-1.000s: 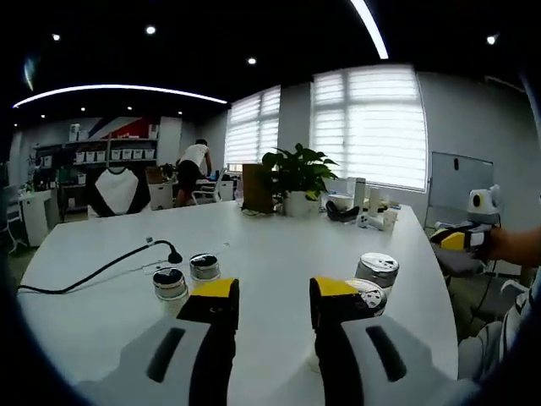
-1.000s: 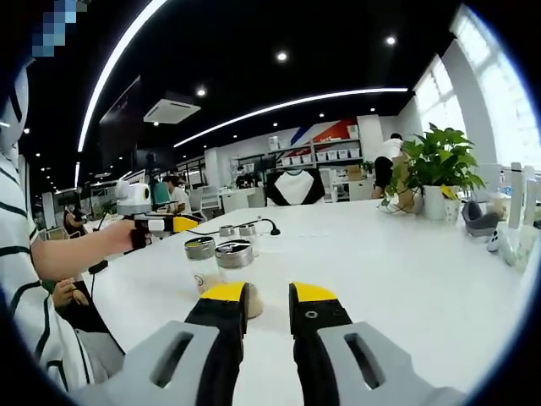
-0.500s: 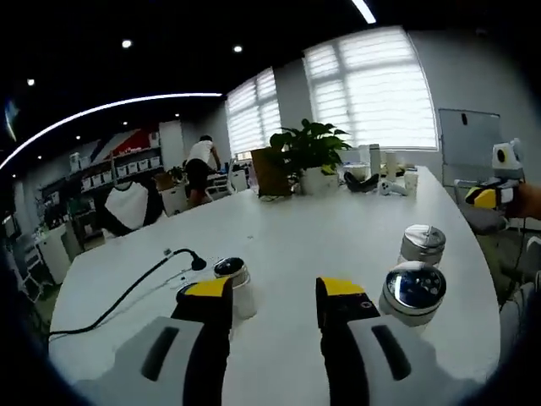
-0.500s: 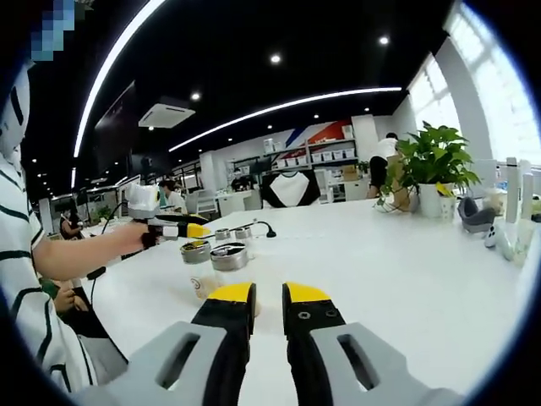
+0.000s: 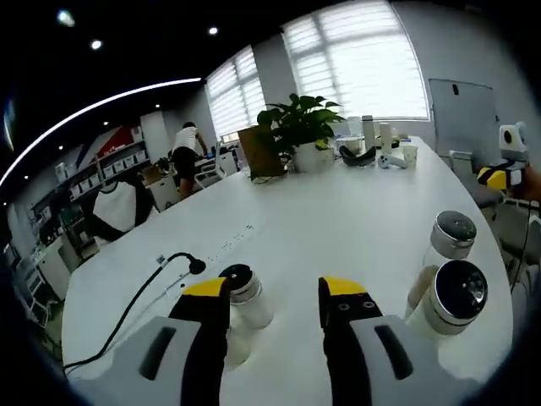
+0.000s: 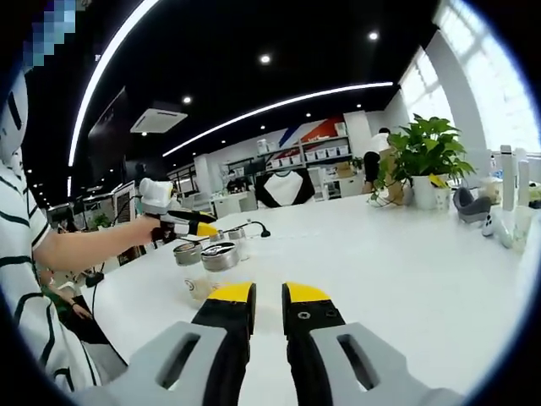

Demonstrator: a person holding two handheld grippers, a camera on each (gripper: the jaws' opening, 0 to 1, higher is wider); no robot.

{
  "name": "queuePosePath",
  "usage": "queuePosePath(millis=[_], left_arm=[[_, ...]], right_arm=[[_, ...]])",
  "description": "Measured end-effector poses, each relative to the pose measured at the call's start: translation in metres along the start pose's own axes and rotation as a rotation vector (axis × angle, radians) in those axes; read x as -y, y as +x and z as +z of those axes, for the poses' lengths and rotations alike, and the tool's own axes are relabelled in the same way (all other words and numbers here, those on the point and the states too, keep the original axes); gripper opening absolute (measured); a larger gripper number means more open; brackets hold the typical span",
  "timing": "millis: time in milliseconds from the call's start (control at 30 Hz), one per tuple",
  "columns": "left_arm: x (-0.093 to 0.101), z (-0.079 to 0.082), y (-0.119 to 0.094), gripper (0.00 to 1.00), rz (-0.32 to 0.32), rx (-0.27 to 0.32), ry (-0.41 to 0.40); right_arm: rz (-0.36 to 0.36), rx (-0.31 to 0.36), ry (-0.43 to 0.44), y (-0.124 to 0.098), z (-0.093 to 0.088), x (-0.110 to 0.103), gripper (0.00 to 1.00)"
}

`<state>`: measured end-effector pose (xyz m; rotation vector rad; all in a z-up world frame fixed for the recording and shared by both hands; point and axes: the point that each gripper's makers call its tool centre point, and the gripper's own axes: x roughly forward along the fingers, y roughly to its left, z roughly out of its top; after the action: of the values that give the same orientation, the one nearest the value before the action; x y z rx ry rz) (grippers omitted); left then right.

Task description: Rotate the seasoning bottle until the label or dispensing opening points toward the visible target arrow and the bottle remains upright within the marked orientation range

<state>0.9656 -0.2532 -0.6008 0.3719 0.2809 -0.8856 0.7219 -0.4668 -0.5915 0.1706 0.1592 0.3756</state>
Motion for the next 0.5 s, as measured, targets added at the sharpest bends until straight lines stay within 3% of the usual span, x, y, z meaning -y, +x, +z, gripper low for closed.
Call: queuePosePath(millis=[133, 200, 333, 367, 400, 433, 500], left_arm=[[-0.005, 0.004, 0.008, 0.43, -0.003, -0.033, 0.041], [0.003, 0.008, 0.015, 0.41, -0.064, -0.031, 0.012], [-0.002, 0.004, 0.024, 0.45, -0.051, -0.099, 0.058], [-0.003, 0.005, 0.026, 0.45, -0.052, -0.096, 0.048], [-0.002, 0.008, 0.027, 0.45, -0.060, -0.081, -0.032], [-0.001, 0.012, 0.029, 0.46, -0.072, -0.063, -0.054], [-0.006, 0.009, 0.033, 0.46, -0.061, -0.097, -0.023]], right_arm=[[-0.011, 0.008, 0.003, -0.006, 0.001, 0.004, 0.10], [-0.021, 0.007, 0.021, -0.007, -0.002, 0.010, 0.10], [-0.040, 0.018, 0.049, -0.010, -0.004, 0.017, 0.09], [-0.040, 0.020, 0.053, -0.010, -0.004, 0.017, 0.09], [-0.040, 0.021, 0.055, -0.010, -0.005, 0.017, 0.09], [-0.041, 0.018, 0.057, -0.010, -0.006, 0.018, 0.09], [-0.044, 0.014, 0.060, -0.010, -0.007, 0.019, 0.09]])
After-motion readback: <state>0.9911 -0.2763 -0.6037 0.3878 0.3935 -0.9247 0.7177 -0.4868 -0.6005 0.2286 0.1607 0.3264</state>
